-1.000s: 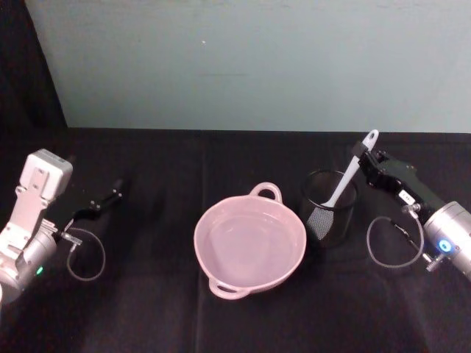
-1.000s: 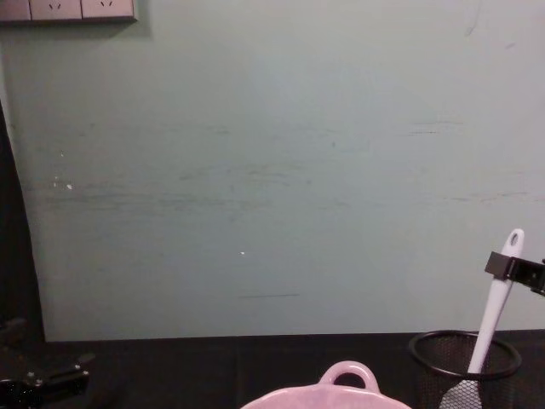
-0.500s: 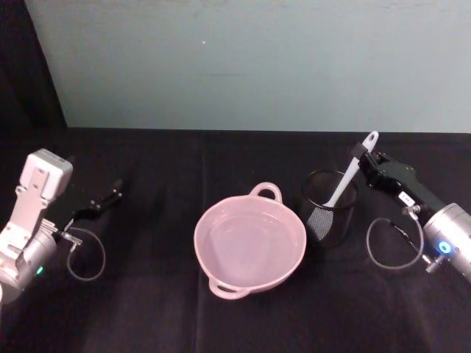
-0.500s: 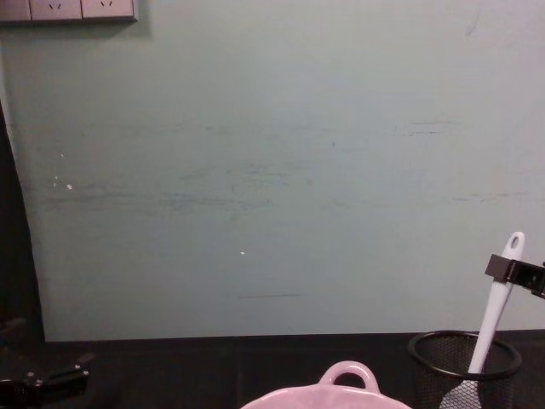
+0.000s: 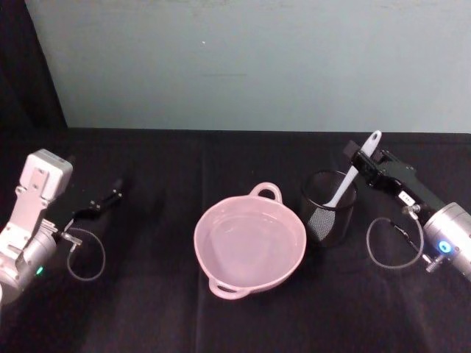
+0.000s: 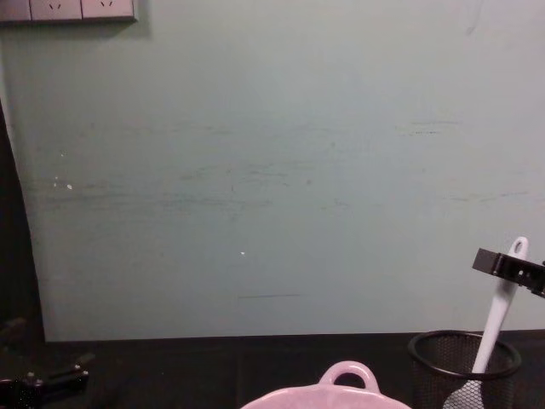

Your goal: Use the one hand to pick up the spoon and stir the clear water in the bowl.

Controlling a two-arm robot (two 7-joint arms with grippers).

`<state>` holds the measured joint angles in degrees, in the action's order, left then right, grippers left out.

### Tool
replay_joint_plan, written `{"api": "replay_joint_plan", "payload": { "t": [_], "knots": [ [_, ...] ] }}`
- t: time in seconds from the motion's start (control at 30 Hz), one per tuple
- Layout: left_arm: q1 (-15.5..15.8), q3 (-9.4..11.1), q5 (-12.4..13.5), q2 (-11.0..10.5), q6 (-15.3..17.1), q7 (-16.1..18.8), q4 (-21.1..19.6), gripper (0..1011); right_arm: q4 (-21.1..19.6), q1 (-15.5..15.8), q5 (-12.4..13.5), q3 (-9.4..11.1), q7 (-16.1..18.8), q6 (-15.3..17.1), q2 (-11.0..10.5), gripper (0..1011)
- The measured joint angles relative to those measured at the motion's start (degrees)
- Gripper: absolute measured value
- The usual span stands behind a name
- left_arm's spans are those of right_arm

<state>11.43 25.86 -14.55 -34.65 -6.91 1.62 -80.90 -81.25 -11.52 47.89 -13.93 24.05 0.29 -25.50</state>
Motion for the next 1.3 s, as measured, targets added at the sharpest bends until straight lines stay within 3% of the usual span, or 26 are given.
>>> {"api": "replay_joint_plan", "payload": {
  "t": [0.3, 0.57, 0.97, 1.3],
  "knots": [
    [0.0, 0.0, 0.0, 0.0, 0.0, 0.0, 0.0, 1005, -0.01, 0.0, -0.03, 0.0, -0.02, 0.05, -0.01, 790],
    [0.0, 0.0, 0.0, 0.0, 0.0, 0.0, 0.0, 1005, -0.01, 0.0, -0.03, 0.0, -0.01, 0.06, -0.01, 992],
    [0.0, 0.0, 0.01, 0.0, 0.0, 0.0, 0.0, 1005, -0.01, 0.0, -0.03, 0.0, -0.01, 0.06, -0.01, 1002],
    [0.01, 0.0, 0.01, 0.0, 0.0, 0.0, 0.0, 1005, -0.5, 0.63, -2.49, 0.05, -2.32, -0.43, -0.48, 1002]
  ]
}}
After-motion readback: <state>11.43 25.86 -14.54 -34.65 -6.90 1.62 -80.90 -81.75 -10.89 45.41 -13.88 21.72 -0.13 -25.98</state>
